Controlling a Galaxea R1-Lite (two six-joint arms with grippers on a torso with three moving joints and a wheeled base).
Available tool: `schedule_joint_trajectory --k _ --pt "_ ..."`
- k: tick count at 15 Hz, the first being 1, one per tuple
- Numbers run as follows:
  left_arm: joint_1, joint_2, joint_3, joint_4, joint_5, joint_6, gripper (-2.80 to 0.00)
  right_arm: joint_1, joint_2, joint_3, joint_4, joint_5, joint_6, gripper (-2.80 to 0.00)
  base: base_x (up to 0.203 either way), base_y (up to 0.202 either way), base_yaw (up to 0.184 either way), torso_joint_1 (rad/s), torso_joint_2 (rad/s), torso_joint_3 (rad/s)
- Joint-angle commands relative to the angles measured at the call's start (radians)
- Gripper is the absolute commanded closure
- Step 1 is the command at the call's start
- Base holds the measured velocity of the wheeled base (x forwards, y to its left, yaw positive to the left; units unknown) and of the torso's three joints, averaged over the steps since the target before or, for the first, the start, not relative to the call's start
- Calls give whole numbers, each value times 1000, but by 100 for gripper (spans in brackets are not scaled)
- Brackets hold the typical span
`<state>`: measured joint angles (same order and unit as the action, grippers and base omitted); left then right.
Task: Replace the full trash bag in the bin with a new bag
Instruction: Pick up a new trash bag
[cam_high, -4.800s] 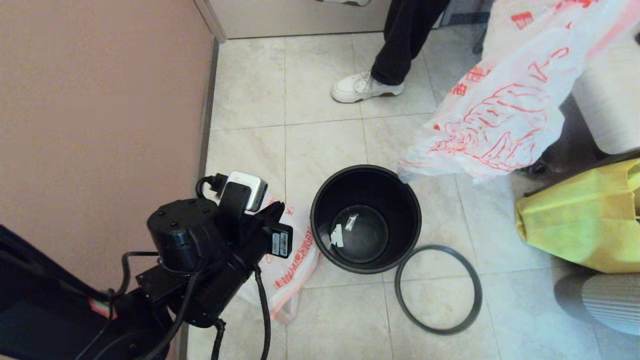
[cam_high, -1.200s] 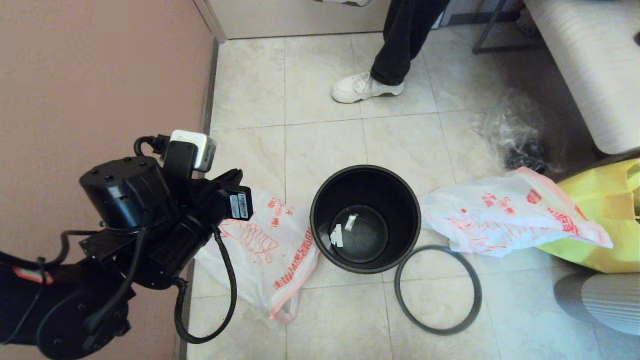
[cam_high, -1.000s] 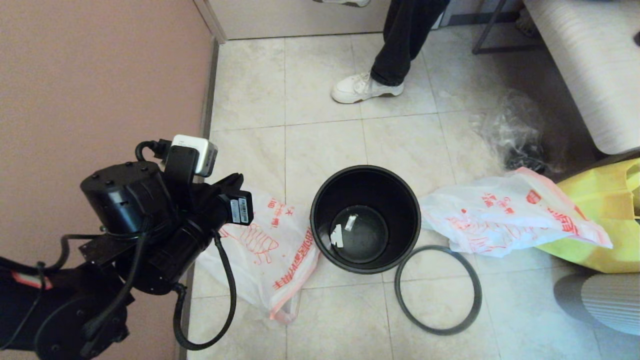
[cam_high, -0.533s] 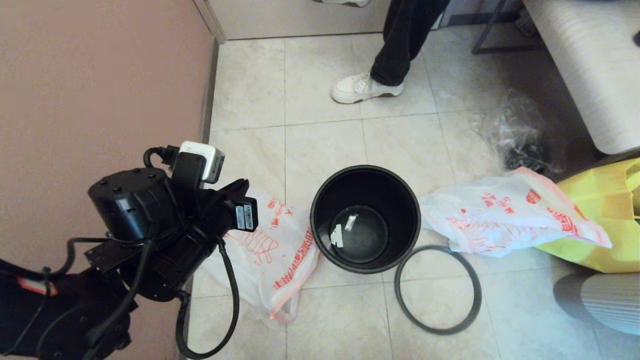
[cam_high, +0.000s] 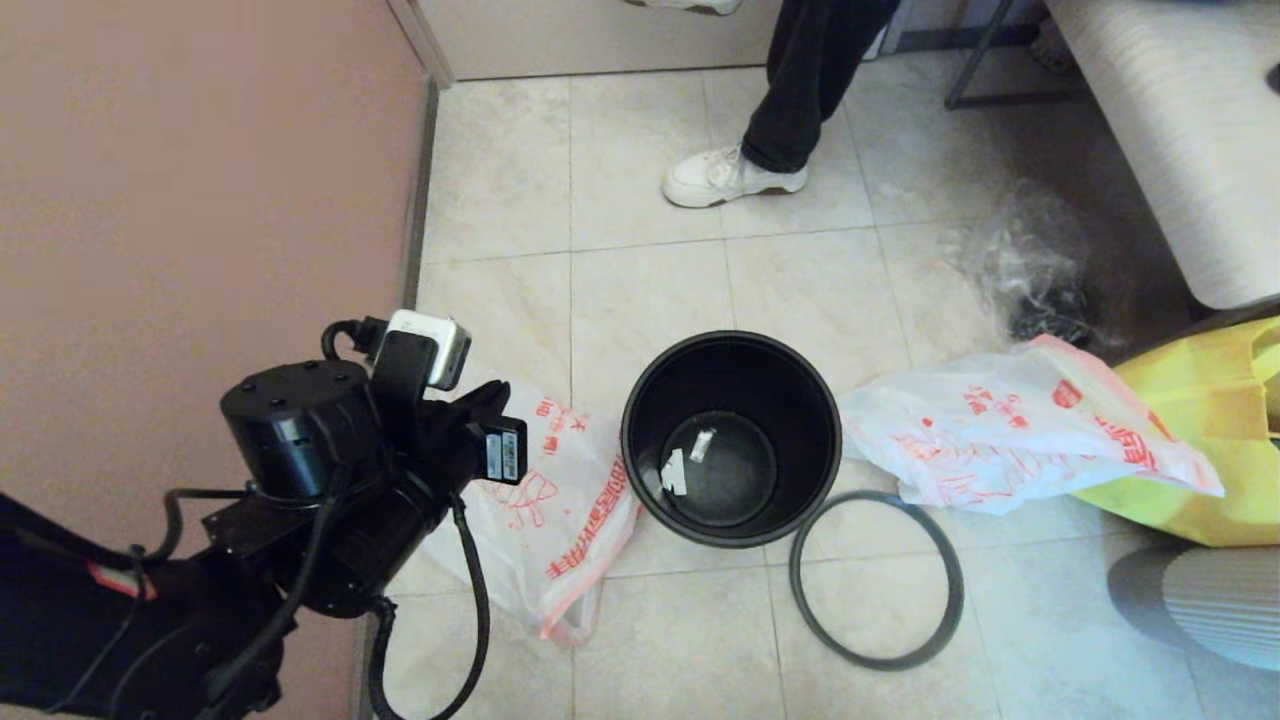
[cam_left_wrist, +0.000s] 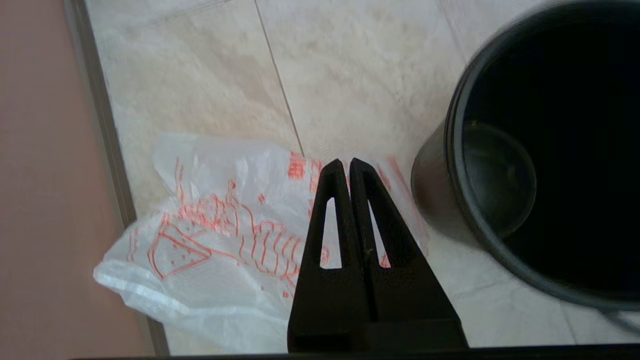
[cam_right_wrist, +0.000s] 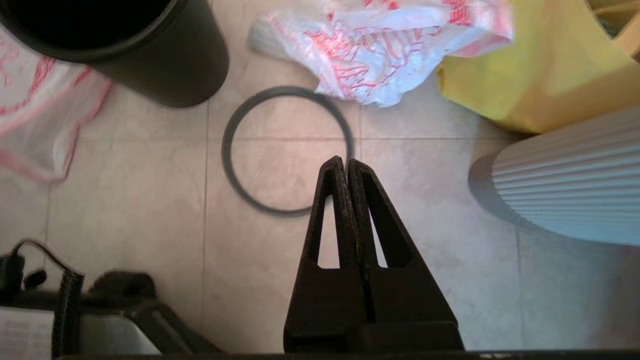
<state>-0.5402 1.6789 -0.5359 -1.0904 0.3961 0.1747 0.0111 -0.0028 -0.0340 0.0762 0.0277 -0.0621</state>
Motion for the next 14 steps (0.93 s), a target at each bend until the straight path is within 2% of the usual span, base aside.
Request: schedule_joint_trajectory --k 1,6,8,12,14 --pt "0 38 6 -5 4 2 0 1 4 5 -2 -1 34 0 0 0 0 0 0 0" --pt "0 210 9 -46 4 -2 0 1 4 5 -6 -6 45 0 0 0 0 0 0 0" --pt "-10 310 19 -120 11 12 0 1 4 5 -6 -6 44 0 0 0 0 0 0 0" --pt "-24 507 167 -340 20 74 0 1 4 5 -6 -6 45 0 0 0 0 0 0 0" --pt "-13 647 204 -404 20 130 0 1 4 5 -6 -6 44 0 0 0 0 0 0 0"
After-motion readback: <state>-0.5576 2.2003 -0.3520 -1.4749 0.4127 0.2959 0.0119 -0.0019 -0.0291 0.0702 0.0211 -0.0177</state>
